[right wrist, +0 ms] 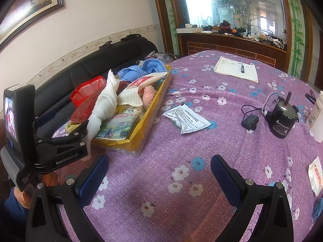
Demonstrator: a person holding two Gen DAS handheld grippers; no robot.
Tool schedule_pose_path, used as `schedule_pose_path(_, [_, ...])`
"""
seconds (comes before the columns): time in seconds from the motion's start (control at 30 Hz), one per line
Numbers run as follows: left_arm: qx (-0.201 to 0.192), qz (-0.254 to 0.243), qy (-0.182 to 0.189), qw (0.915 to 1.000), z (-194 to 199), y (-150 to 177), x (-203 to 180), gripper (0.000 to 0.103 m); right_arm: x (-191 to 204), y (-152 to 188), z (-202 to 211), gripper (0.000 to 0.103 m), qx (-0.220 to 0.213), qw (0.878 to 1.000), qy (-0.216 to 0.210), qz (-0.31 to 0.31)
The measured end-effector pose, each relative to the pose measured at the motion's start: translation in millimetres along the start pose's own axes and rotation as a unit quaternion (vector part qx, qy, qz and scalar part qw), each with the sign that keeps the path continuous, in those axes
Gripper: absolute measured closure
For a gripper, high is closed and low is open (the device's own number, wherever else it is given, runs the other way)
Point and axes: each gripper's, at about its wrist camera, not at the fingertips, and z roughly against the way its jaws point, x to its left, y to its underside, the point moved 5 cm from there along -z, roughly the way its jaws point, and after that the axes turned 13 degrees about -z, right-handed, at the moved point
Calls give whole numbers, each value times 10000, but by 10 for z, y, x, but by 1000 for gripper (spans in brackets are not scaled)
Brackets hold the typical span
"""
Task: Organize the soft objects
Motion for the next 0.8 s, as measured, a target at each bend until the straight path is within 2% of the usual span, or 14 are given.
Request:
schedule_pose_path(0.43, [-14, -4, -40, 10000, 22, 3, 36, 0, -15, 7, -7, 0, 14, 10000, 47, -34])
schedule_pose_path(0.63, [186, 29, 271, 9995, -35, 40, 62, 0, -24, 5, -5, 0, 11, 10000, 65, -71])
schedule_pose_path(0.8, [218, 19, 243, 9995, -32, 61, 72, 0, -42, -3, -1, 0, 8, 9999, 91, -106])
